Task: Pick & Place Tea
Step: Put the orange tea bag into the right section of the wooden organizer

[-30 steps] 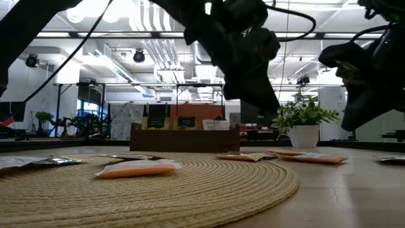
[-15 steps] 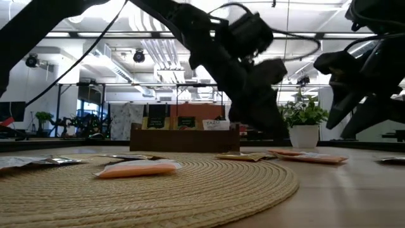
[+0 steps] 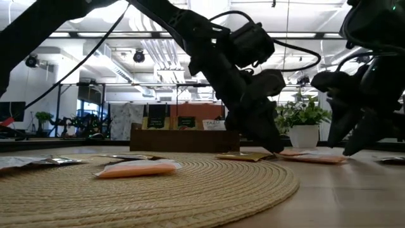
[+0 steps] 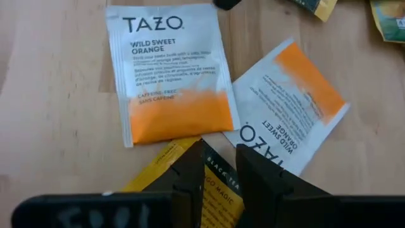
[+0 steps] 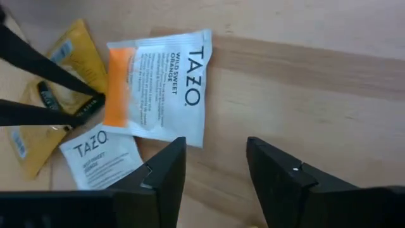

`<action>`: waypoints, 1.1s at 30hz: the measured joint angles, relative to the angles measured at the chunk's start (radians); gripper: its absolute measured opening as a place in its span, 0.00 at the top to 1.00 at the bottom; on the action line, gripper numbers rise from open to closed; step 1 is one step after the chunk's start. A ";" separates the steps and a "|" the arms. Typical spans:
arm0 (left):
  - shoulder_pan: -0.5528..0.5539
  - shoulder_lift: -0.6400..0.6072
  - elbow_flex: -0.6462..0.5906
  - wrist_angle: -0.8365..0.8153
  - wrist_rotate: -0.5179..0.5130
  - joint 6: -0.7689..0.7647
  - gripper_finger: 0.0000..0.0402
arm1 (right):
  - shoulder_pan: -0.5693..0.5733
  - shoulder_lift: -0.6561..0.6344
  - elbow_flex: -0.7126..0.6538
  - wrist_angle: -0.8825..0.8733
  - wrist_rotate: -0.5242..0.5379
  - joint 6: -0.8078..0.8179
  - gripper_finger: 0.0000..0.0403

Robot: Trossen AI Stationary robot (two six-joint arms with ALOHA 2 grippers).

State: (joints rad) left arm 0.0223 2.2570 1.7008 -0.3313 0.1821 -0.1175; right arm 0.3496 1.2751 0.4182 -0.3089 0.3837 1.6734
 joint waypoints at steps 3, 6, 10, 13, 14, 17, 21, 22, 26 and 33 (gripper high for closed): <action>-0.002 -0.014 0.001 -0.005 -0.006 -0.020 0.79 | 0.001 0.009 -0.002 0.005 0.010 0.010 0.59; -0.004 -0.036 0.019 -0.009 -0.049 -0.012 0.79 | 0.000 0.007 -0.003 0.006 0.010 0.010 0.60; -0.003 -0.040 0.034 0.002 -0.069 0.013 0.79 | 0.000 0.001 -0.005 0.006 0.008 0.009 0.62; -0.004 -0.031 0.032 0.039 -0.068 0.030 0.79 | -0.001 0.001 -0.006 0.007 0.008 0.010 0.63; -0.004 -0.026 0.032 0.034 -0.068 0.030 0.79 | -0.001 0.001 -0.006 0.007 0.008 0.010 0.63; -0.004 -0.001 0.030 0.035 -0.068 0.032 0.79 | -0.001 0.001 -0.007 0.009 0.008 0.010 0.63; -0.004 0.028 0.028 0.053 -0.068 0.033 0.79 | -0.001 0.001 -0.009 0.013 0.007 0.011 0.63; -0.004 0.033 0.029 0.058 -0.068 0.033 0.79 | -0.001 0.001 -0.009 0.014 0.008 0.013 0.63; -0.004 0.054 0.031 0.074 -0.065 0.033 0.79 | -0.007 0.001 -0.014 0.027 0.005 0.011 0.63; -0.005 0.061 0.032 0.079 -0.050 0.025 0.79 | -0.035 0.001 -0.020 0.035 -0.001 -0.008 0.63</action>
State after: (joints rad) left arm 0.0177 2.3184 1.7325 -0.2527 0.1326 -0.0925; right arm 0.3146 1.2758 0.3985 -0.2740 0.3828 1.6658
